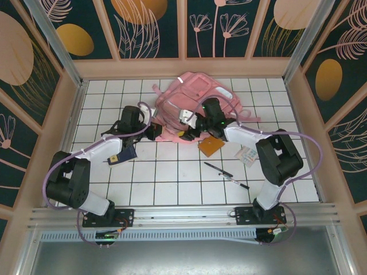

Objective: Pack the student bag

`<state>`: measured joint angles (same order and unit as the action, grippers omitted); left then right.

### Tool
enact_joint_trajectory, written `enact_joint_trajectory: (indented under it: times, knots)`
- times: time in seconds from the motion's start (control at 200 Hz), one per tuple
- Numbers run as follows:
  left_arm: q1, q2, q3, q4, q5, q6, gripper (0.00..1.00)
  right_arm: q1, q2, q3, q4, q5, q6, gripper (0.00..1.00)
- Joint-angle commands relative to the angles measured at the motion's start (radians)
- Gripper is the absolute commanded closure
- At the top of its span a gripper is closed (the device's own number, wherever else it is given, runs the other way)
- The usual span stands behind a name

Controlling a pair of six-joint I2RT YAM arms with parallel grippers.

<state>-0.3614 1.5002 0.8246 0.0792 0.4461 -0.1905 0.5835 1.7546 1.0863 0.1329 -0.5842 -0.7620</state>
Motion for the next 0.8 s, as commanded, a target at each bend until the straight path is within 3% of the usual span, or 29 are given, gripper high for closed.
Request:
enact_joint_trajectory:
  times: [0.0,0.09,0.205,0.275,0.34,0.405,0.475,0.535,0.621,0.796]
  knots:
    - [-0.004,-0.036,0.010,0.028,0.030,-0.016,1.00,0.023,0.071,0.063,-0.007,0.014,0.047,0.29]
    - [-0.002,-0.047,0.017,0.001,-0.025,0.008,1.00,0.030,0.121,0.092,-0.072,0.056,0.003,0.34]
    - [0.014,-0.026,0.034,-0.039,-0.089,0.019,1.00,0.032,0.163,0.124,-0.194,0.057,-0.063,0.48]
    - [0.033,-0.013,0.035,-0.042,-0.105,0.027,1.00,0.038,0.168,0.123,-0.233,0.063,-0.088,0.62]
    - [0.053,-0.007,0.037,-0.039,-0.111,0.032,1.00,0.041,0.163,0.117,-0.256,0.085,-0.105,0.85]
    - [0.072,-0.003,0.047,-0.041,-0.117,0.051,1.00,0.039,0.154,0.114,-0.279,0.110,-0.124,1.00]
    - [0.083,0.009,0.074,-0.076,-0.102,0.106,1.00,0.039,0.133,0.113,-0.319,0.127,-0.173,1.00]
    - [0.083,0.020,0.098,-0.115,0.011,0.190,1.00,0.039,0.112,0.107,-0.331,0.140,-0.205,1.00]
    - [0.080,0.023,0.099,-0.140,0.159,0.258,0.59,0.039,0.085,0.106,-0.347,0.132,-0.244,1.00]
    - [0.055,-0.039,0.006,-0.058,0.209,0.488,0.41,0.038,0.053,0.106,-0.350,0.115,-0.279,1.00]
